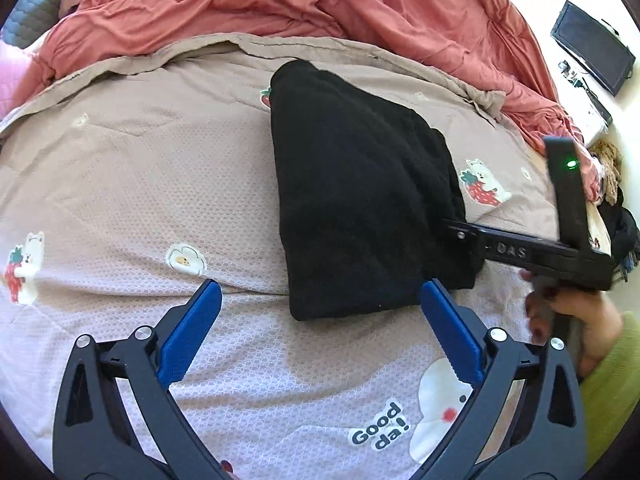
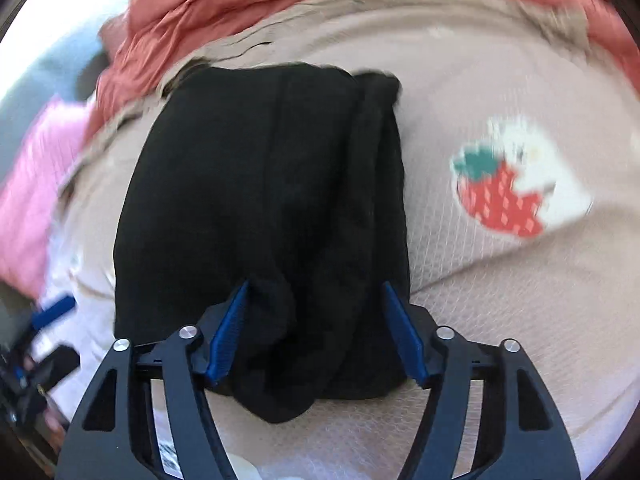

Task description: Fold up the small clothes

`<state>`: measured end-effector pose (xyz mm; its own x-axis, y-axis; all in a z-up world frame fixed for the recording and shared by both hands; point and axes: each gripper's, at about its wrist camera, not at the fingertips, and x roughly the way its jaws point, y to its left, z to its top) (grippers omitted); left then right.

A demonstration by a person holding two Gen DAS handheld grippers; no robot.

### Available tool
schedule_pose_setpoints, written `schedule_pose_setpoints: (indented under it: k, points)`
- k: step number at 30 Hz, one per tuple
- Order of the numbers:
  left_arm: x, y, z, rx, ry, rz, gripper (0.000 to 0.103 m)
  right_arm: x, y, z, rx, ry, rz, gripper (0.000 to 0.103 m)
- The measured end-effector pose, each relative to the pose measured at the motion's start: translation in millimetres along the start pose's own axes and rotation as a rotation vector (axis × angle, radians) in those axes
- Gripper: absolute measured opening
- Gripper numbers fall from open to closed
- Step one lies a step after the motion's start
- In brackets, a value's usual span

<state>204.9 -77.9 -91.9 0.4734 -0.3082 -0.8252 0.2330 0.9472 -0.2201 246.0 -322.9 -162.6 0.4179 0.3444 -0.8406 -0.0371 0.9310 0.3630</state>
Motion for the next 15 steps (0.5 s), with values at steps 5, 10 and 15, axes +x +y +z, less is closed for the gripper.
schedule_pose_setpoints:
  k: [5,10,15]
  points:
    - [3,3,-2,-0.023,0.017,0.002,0.094,0,4,-1,-0.03,-0.024,-0.018,0.067]
    - [-8,3,-1,-0.027,0.009,0.012,0.094,-29,16,-3,-0.095,-0.073,-0.01,0.07]
    - [-29,0,5,-0.031,-0.023,0.036,0.094,-71,30,-12,-0.165,-0.149,0.012,0.087]
